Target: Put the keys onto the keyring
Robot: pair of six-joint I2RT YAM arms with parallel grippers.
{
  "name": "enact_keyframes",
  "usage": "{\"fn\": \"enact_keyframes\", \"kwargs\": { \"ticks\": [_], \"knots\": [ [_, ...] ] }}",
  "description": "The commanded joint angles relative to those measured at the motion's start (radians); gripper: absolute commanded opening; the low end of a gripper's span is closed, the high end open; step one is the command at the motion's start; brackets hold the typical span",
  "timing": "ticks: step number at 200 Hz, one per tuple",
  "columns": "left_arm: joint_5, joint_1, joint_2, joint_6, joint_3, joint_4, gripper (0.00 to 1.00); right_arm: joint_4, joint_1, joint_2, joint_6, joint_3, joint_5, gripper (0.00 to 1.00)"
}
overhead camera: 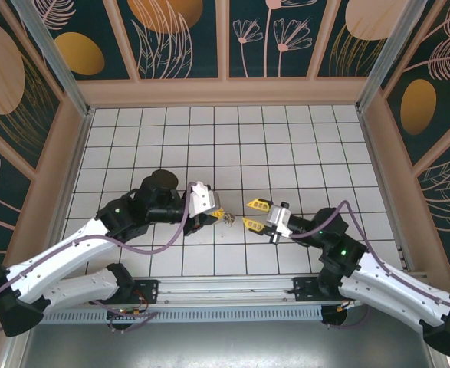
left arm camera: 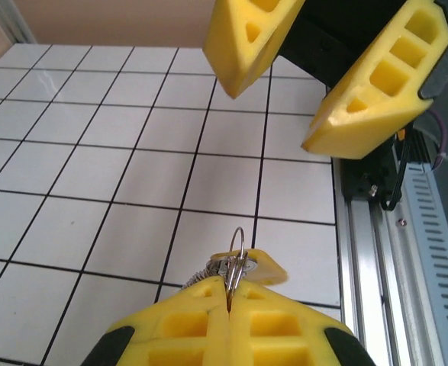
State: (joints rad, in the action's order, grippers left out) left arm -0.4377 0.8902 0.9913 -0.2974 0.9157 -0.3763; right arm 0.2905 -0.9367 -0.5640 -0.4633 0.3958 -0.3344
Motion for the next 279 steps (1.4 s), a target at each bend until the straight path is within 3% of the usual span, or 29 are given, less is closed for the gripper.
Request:
{"fn": "enact_keyframes", "kwargs": {
  "ticks": [1,79,235,253,279],
  "knots": [
    [0.019,-0.001,0.021,-0.064,0.05,-0.1,0.0,-0.06,-0.011,-0.067,-0.002,0.065,-0.016,0.36],
    [0.007,-0.002,0.061,-0.104,0.051,-0.143,0.0,-0.108,-0.046,-0.162,-0.044,0.11,-0.018,0.27],
    [-0.045,-0.001,0.055,-0.089,0.052,-0.118,0.0,-0.1,-0.056,-0.26,-0.066,0.131,-0.054,0.24],
    [-0.047,-0.001,0.051,-0.087,0.052,-0.111,0.0,-0.097,-0.058,-0.267,-0.069,0.132,-0.055,0.2],
    [-0.052,0.0,0.047,-0.077,0.046,-0.102,0.0,-0.097,-0.059,-0.267,-0.072,0.132,-0.052,0.05]
  ]
}}
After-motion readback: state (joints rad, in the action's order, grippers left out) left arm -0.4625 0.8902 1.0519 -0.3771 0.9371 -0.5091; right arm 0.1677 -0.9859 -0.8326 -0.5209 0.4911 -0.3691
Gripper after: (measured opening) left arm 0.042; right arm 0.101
